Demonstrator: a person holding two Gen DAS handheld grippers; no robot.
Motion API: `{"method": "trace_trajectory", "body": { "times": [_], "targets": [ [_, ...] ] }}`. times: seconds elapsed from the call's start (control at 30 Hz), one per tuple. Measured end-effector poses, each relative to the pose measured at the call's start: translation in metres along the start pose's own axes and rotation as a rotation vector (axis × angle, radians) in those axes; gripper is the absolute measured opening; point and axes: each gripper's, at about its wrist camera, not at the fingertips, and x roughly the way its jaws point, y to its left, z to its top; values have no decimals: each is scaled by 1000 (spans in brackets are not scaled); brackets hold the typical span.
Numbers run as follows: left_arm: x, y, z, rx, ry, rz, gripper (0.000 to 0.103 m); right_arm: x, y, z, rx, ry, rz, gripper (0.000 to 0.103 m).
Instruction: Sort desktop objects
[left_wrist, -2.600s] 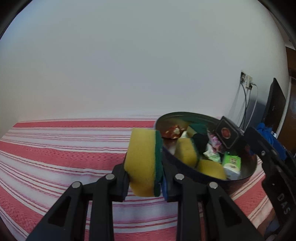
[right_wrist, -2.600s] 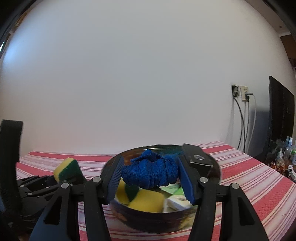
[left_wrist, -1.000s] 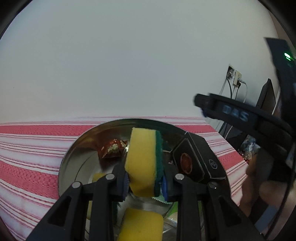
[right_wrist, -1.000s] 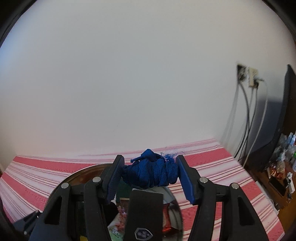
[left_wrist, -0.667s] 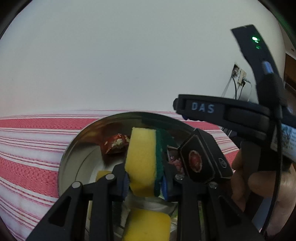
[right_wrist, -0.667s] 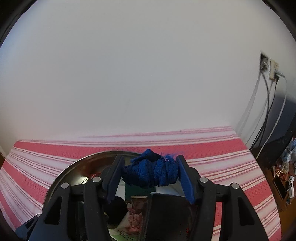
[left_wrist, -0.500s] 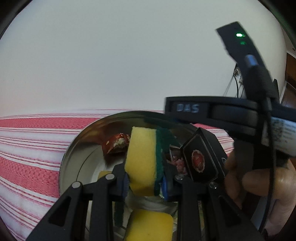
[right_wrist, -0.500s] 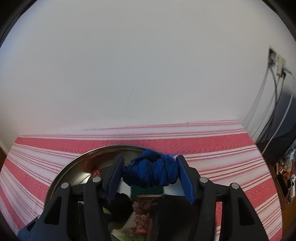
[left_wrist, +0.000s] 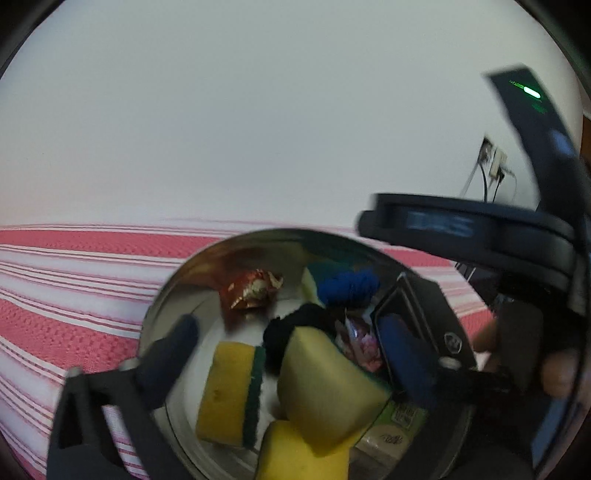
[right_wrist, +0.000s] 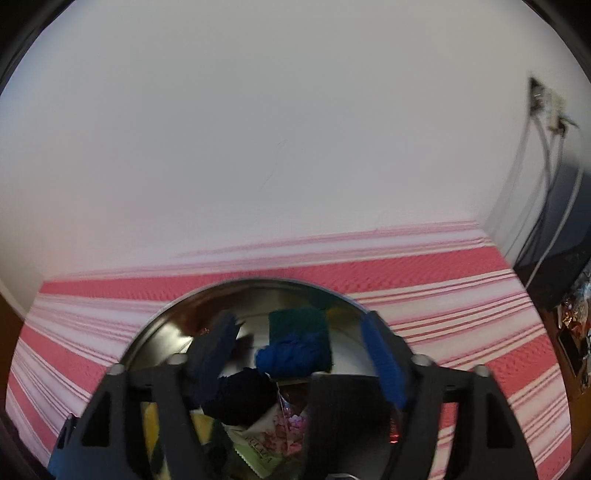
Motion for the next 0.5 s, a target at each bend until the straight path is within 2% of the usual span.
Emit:
{"method": "trace_trajectory", "body": {
  "times": [0.1,0.27,0.5],
  "targets": [
    [1,-3,6,9,2,-3,102,-23,3,-2,-10,-57,-32,81],
    [-3,-4,4,46,-7,18,102,-53,8,-20,-29,-98,-126,82],
    [-22,-2,1,115,-122,95,102,-86,12,-70,-28,-210,-270,88]
  ]
}}
